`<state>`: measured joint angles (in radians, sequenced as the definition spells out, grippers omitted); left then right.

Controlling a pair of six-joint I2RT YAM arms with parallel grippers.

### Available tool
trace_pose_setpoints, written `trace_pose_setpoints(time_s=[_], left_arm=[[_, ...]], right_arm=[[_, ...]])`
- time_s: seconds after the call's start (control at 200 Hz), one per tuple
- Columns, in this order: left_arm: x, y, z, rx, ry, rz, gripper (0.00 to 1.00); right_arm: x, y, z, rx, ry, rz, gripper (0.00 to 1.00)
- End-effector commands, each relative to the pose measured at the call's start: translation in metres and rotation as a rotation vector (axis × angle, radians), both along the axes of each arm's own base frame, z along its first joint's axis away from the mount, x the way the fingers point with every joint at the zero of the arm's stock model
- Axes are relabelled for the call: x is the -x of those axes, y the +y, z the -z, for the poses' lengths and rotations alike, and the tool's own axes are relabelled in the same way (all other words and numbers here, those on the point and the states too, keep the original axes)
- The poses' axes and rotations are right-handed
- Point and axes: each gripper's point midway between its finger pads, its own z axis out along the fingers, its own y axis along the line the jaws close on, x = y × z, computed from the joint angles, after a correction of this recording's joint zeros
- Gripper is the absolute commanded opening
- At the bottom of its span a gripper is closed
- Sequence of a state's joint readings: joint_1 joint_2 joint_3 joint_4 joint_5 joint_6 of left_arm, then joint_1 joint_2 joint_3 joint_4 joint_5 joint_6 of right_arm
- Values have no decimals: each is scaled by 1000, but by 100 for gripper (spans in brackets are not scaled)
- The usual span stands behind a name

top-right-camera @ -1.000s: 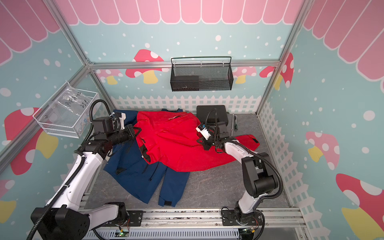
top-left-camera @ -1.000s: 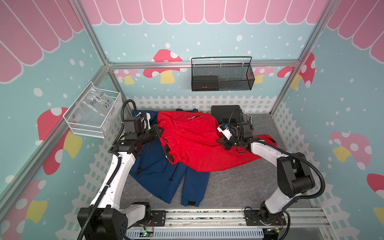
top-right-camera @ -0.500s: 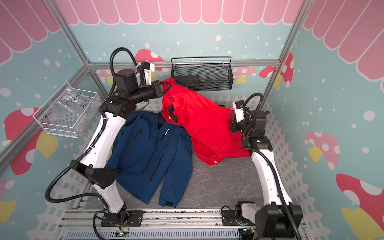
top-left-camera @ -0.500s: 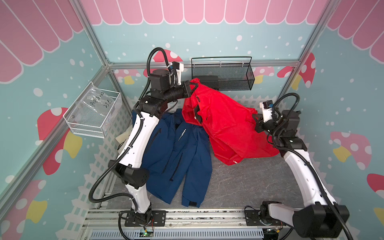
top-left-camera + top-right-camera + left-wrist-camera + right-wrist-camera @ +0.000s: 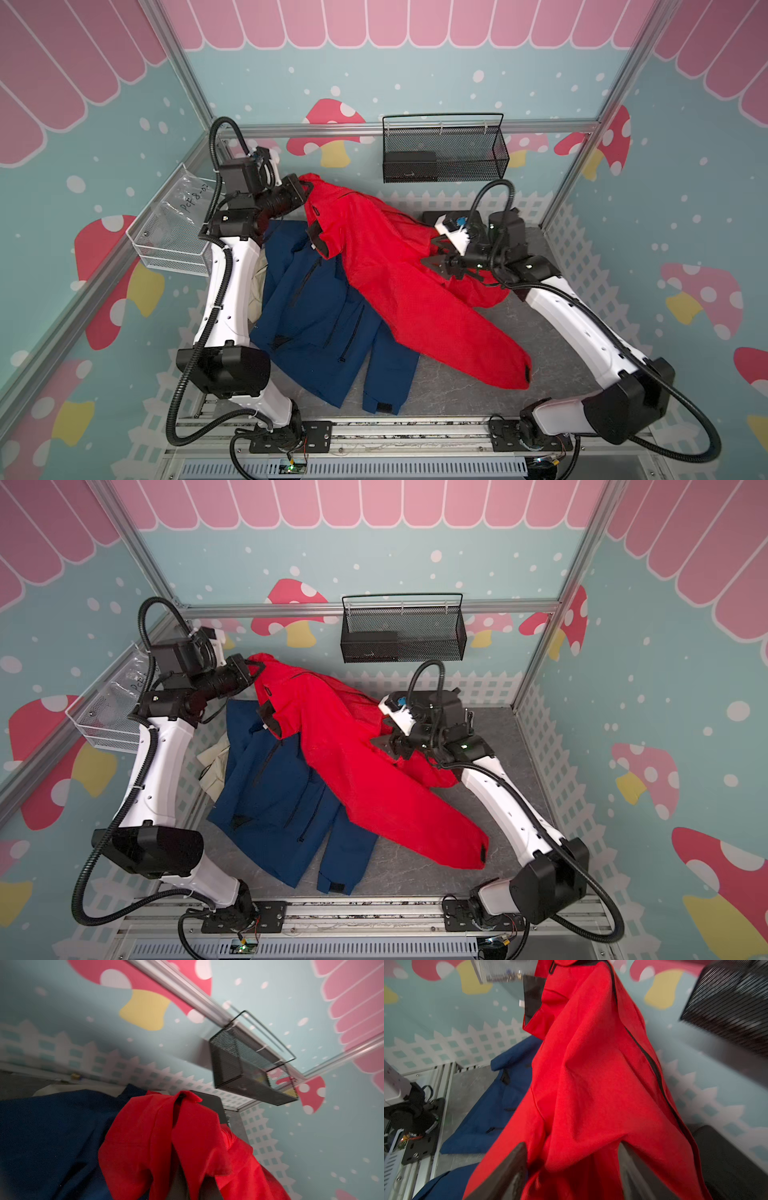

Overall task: Unzip the jacket
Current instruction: Flatten out the jacket.

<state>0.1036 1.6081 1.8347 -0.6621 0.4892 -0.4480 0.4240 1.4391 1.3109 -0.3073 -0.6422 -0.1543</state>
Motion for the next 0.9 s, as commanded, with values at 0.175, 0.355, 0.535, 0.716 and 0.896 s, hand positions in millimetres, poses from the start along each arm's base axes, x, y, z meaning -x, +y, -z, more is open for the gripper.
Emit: trace_pose_setpoints(time_s=[0.175, 0.355, 0.535, 0.716, 0.896], left_arm=[[49, 39, 75, -226, 184, -76, 0], [61, 62, 101, -270, 267, -164, 0], [63, 74, 117, -258, 313, -195, 0], [66, 89, 127, -274, 337, -238, 0], [73, 109, 139, -276, 358, -288, 0]], right_arm=[[-85, -106, 13, -106, 158, 370, 98], [-122, -136, 60, -127, 328, 535, 93], [-147, -158, 113, -56, 393, 628, 94], [-164, -172, 146, -184, 532, 666, 88], [-171, -181, 176, -265, 636, 676, 79]])
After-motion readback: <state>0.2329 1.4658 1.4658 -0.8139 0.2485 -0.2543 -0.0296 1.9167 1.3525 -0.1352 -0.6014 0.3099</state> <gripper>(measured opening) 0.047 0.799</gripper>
